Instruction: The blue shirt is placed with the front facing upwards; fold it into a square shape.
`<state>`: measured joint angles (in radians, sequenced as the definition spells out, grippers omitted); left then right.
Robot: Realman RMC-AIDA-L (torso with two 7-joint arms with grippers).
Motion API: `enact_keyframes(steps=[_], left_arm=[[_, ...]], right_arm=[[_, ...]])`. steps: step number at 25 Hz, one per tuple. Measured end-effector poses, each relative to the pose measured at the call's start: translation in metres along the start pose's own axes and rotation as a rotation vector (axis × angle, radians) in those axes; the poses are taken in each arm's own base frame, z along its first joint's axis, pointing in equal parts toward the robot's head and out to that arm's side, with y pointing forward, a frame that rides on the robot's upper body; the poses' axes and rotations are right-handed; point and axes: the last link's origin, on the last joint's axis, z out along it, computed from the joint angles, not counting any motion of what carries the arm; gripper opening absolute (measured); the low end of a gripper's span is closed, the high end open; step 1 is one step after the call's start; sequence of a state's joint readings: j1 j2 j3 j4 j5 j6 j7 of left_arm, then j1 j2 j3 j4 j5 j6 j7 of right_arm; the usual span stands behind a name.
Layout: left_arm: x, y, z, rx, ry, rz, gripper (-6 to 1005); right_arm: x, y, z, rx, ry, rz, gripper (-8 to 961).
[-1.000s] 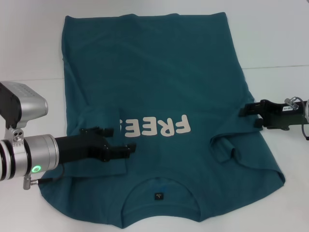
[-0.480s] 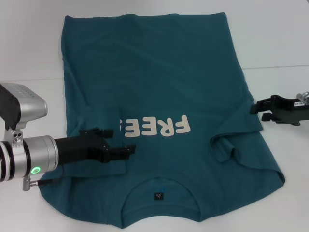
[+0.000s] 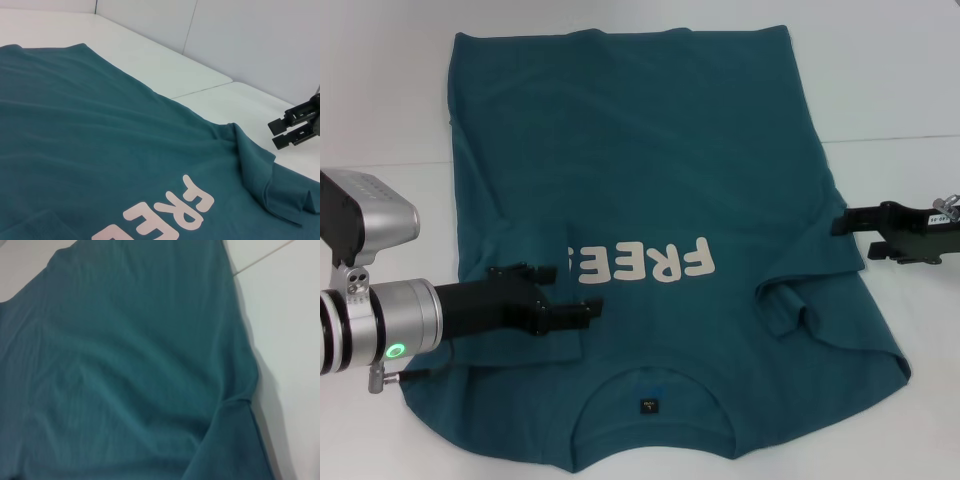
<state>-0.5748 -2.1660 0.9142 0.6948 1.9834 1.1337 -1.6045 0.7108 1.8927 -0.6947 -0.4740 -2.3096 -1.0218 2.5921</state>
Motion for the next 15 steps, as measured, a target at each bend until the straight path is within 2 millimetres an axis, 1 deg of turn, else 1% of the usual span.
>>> enact_keyframes(steps=[5,11,15], left_arm=[[0.0002,0.0,0.0001,0.0,0.0,0.0,920],[0.0002,0.0002,0.0001,-0.001,0.0,-0.001,920],[0.0003,0.0003,0.0,-0.002,0.0,0.0,920]], right_arm=[[0.0002,-0.0028,-0.0004,0.008,-0.006,0.005,801],[0.0004,-0.0076,-0.0007,0.027,-0.015,0.007,791],[0.0025,-0.0066,0.0034,0.046,-0.005,-0.011,790]])
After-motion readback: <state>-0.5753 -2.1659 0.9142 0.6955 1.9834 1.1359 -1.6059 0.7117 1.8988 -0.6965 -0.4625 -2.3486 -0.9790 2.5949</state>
